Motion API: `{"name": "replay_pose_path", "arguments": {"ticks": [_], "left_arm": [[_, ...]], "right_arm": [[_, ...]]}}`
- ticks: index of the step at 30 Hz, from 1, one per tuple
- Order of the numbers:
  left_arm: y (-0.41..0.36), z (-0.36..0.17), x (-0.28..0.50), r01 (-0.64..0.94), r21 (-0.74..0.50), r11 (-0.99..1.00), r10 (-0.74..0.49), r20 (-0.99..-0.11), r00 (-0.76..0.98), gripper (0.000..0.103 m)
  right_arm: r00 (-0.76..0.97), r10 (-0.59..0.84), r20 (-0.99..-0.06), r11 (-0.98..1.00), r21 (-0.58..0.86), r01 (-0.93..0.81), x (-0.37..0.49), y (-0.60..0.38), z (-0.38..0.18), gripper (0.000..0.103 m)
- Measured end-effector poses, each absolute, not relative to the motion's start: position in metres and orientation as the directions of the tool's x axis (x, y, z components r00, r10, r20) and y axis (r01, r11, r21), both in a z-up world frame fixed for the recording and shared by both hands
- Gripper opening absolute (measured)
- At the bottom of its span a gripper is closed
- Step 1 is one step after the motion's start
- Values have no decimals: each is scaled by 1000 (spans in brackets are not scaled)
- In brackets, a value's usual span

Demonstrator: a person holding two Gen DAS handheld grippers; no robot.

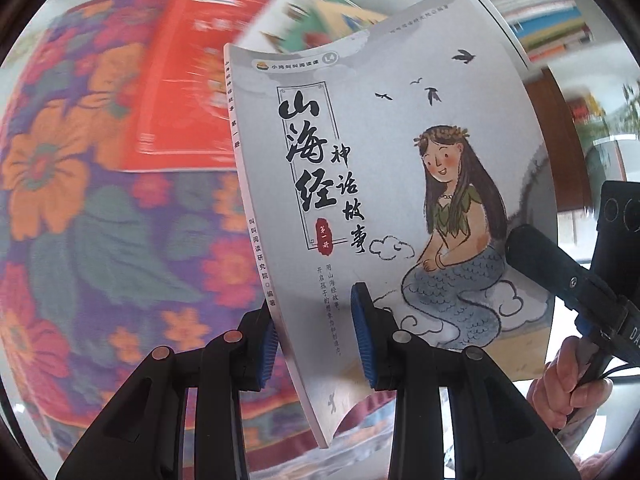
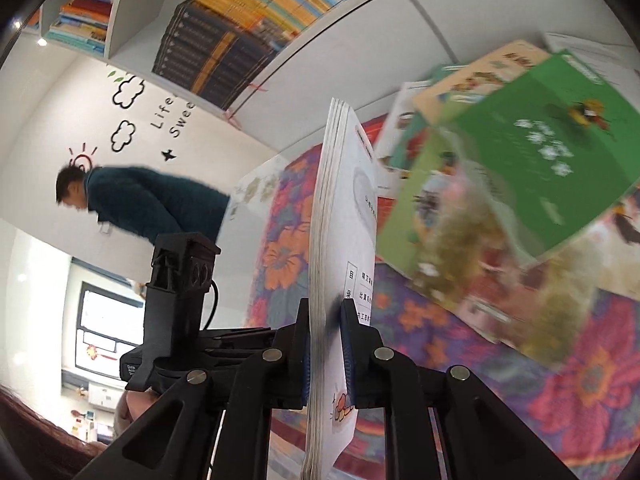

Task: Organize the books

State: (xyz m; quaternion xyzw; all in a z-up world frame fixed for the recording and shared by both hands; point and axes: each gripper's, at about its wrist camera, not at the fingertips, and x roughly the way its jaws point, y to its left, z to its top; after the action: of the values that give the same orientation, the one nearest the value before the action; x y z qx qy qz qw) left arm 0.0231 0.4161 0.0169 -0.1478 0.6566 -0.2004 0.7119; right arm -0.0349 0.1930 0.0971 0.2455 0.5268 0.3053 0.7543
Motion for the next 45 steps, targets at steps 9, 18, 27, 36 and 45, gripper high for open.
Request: {"name": "replay_pose_path", "arguments": {"ticks": [9,18,27,36,45], "left_arm": [[502,18,13,14,-461,887,-459,-878,135,31],[570,7,-14,-108,-407,907,-378,-900,217,31],[612,-22,-51,-213,-372,903,-332,-921,202,31],[622,-51,-50,-275,-333,902,-294,-940,175,32],[633,-54,-58,-339,-307,889,-258,-949,183,42]], "right_arm": [[205,770,-604,638,727,-253,-12,266,87,13],[143,828,-542,561,791,-245,-5,342,64,13],[33,852,-522,519,837,-174,-15,386,18,13],[-33,815,-578,570,811,-131,-24,404,-19,13],[-56,756,-652,644,757,-114,-28,409,-41,12]]}}
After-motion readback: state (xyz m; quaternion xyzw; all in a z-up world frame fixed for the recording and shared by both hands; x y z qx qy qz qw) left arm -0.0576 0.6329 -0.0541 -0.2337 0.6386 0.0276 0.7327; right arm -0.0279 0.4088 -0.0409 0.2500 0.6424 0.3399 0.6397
